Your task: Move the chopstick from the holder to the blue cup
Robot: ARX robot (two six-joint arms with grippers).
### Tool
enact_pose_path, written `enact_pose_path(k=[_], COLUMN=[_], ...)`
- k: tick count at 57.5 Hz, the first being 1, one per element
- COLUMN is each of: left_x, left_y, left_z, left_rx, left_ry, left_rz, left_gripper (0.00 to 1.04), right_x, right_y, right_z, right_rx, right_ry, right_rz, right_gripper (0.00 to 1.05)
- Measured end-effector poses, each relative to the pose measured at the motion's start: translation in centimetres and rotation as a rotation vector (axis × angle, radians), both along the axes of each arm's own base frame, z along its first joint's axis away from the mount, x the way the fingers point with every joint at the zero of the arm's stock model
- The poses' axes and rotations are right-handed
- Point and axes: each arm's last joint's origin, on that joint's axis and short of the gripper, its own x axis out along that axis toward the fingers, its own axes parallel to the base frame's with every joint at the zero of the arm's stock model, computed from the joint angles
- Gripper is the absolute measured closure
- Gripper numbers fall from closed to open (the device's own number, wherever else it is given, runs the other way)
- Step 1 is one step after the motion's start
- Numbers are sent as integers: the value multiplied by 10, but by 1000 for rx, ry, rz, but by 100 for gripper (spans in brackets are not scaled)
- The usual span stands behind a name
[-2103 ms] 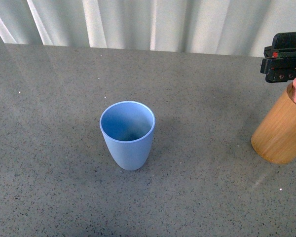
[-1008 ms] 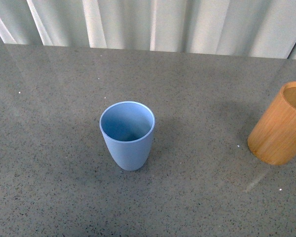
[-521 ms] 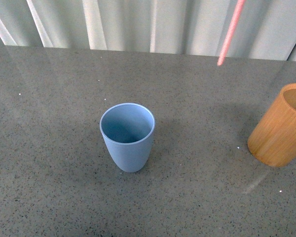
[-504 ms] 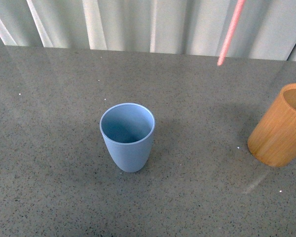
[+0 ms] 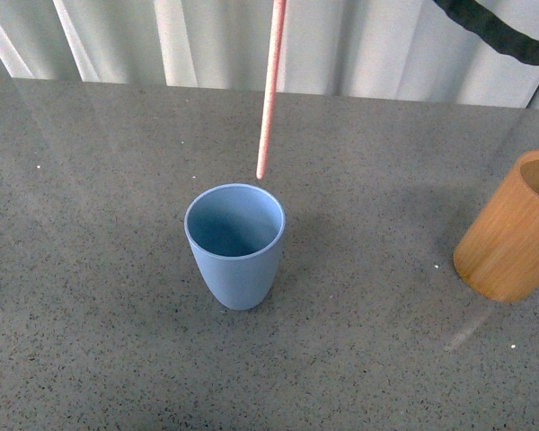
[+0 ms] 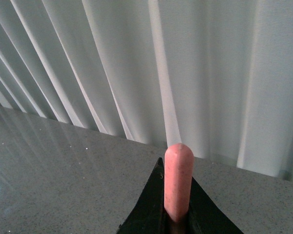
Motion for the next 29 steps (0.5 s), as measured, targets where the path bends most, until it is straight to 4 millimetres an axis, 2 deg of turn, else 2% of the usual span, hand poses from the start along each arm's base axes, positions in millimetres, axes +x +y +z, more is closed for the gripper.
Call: enact_pose_path(k=[29], left_x=[0], left_y=[0], left_z=[0], left_rx=[0], left_ry=[0], left_rz=[0], left_gripper=[7], right_x=[1], right_y=[18], right_z=[-19], right_rx=[-11], right_ry=[33], right_rz=[40], right_gripper=[103])
